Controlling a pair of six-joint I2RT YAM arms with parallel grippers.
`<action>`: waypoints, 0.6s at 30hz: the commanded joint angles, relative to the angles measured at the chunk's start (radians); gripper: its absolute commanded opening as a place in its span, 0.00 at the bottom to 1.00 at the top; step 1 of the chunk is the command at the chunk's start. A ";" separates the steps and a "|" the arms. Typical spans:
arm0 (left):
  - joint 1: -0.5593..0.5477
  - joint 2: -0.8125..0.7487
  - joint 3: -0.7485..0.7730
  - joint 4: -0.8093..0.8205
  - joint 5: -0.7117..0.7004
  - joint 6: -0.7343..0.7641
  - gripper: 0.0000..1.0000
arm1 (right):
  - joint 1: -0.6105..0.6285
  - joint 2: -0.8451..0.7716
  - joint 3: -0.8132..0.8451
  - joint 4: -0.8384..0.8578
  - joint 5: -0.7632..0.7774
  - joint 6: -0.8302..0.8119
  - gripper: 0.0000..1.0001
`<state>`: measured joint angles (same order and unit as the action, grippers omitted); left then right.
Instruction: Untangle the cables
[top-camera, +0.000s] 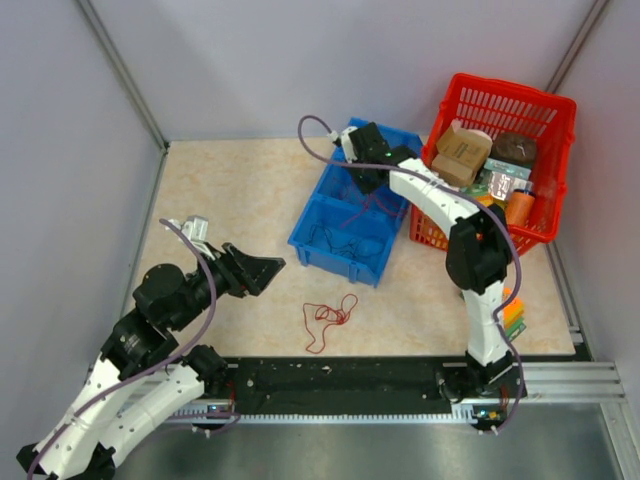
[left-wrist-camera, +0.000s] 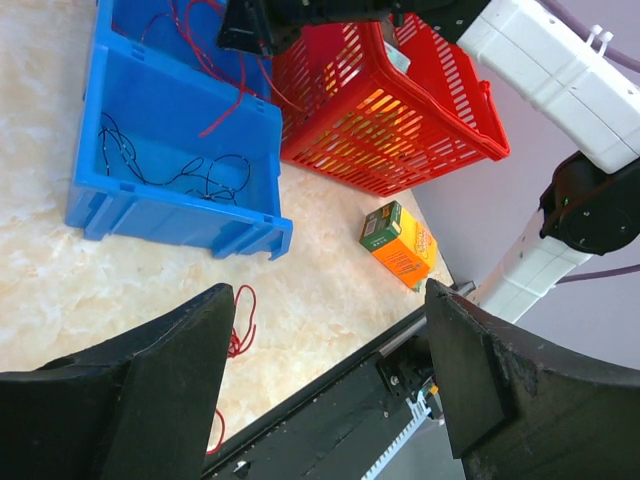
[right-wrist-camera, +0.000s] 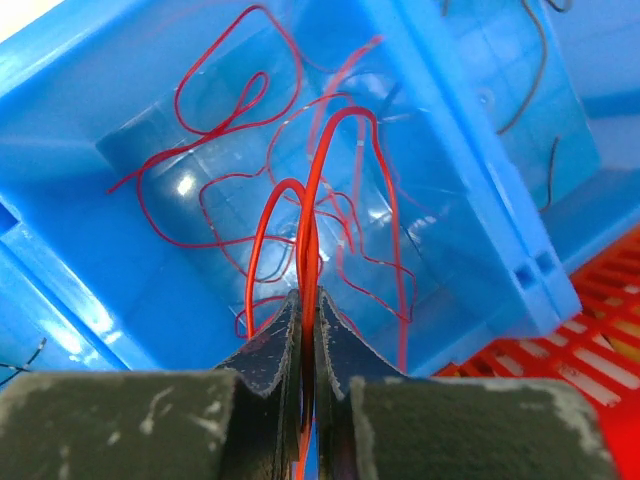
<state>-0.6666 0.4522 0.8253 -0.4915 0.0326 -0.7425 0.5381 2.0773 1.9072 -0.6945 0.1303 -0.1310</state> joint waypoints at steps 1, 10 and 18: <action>0.002 -0.003 -0.012 0.050 0.007 -0.008 0.80 | 0.060 0.069 0.045 0.029 0.070 -0.185 0.00; 0.002 -0.021 -0.018 0.028 -0.003 -0.012 0.80 | 0.088 0.216 0.190 0.038 0.195 -0.252 0.00; 0.002 -0.018 -0.038 0.037 0.003 -0.018 0.80 | 0.088 0.127 0.162 0.018 0.187 -0.187 0.35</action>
<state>-0.6666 0.4320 0.8017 -0.4927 0.0322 -0.7570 0.6243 2.2917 2.0384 -0.6785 0.3069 -0.3485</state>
